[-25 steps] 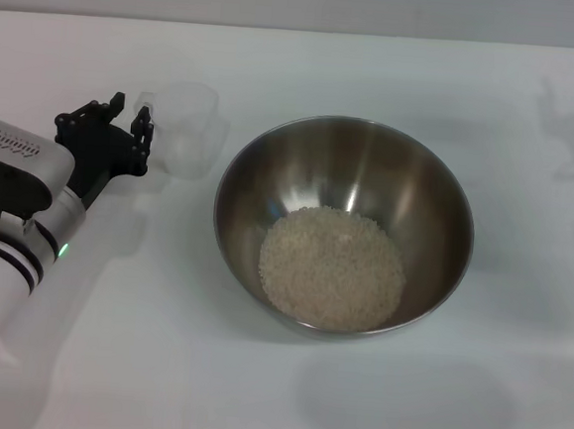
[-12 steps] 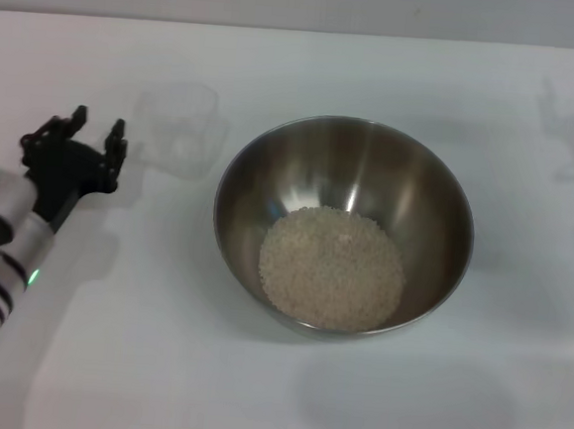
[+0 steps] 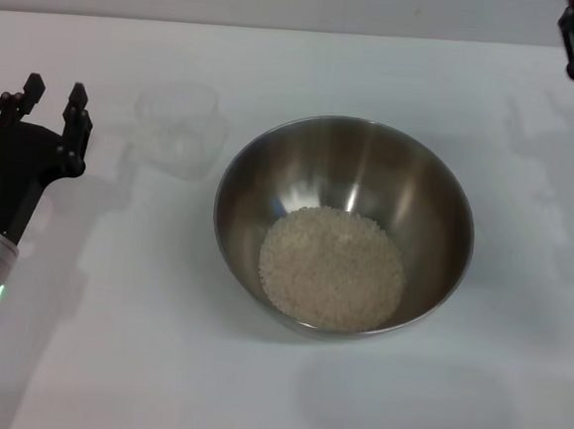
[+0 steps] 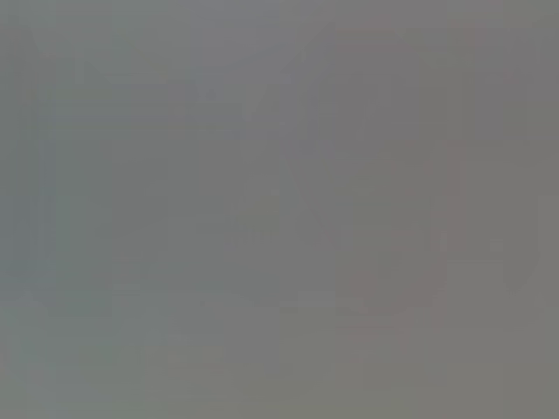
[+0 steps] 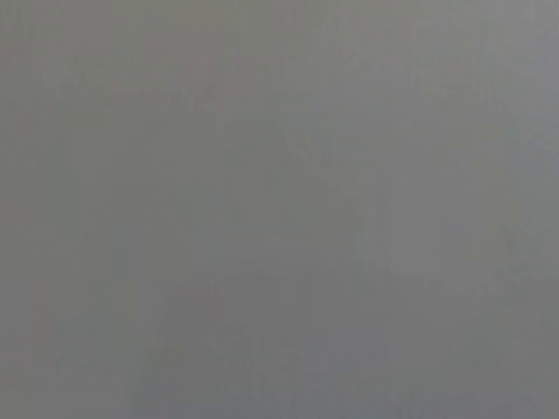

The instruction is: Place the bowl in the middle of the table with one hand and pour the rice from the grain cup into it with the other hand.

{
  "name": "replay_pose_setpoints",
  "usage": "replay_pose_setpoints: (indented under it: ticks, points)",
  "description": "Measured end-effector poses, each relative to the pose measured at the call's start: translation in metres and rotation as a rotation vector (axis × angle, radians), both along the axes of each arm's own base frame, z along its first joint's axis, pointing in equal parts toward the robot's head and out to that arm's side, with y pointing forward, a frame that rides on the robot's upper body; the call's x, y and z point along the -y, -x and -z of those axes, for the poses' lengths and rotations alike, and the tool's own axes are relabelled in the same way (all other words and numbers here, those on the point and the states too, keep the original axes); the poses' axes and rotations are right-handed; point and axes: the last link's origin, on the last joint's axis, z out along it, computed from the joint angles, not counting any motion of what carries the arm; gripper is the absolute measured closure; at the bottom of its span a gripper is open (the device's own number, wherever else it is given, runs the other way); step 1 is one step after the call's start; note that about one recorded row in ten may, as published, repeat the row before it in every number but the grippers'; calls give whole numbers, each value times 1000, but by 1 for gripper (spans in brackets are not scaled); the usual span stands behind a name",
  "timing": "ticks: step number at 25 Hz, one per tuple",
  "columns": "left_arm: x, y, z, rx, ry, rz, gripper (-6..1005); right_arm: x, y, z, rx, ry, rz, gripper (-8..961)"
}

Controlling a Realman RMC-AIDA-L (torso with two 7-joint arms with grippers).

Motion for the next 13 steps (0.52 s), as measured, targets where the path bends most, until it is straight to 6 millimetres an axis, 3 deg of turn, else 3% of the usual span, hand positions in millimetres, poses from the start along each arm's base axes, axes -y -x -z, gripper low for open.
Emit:
replay_pose_setpoints:
  ticks: [6, 11, 13]
  points:
    - [5, -15, 2, 10, -6, 95, 498, 9, 3, 15, 35, 71, -35, 446]
    - [0, -27, 4, 22, -3, 137, 277, 10, 7, 20, 57, 105, -64, 446]
    - [-2, -30, 5, 22, 0, 148, 277, 9, 8, 20, 60, 107, -72, 446]
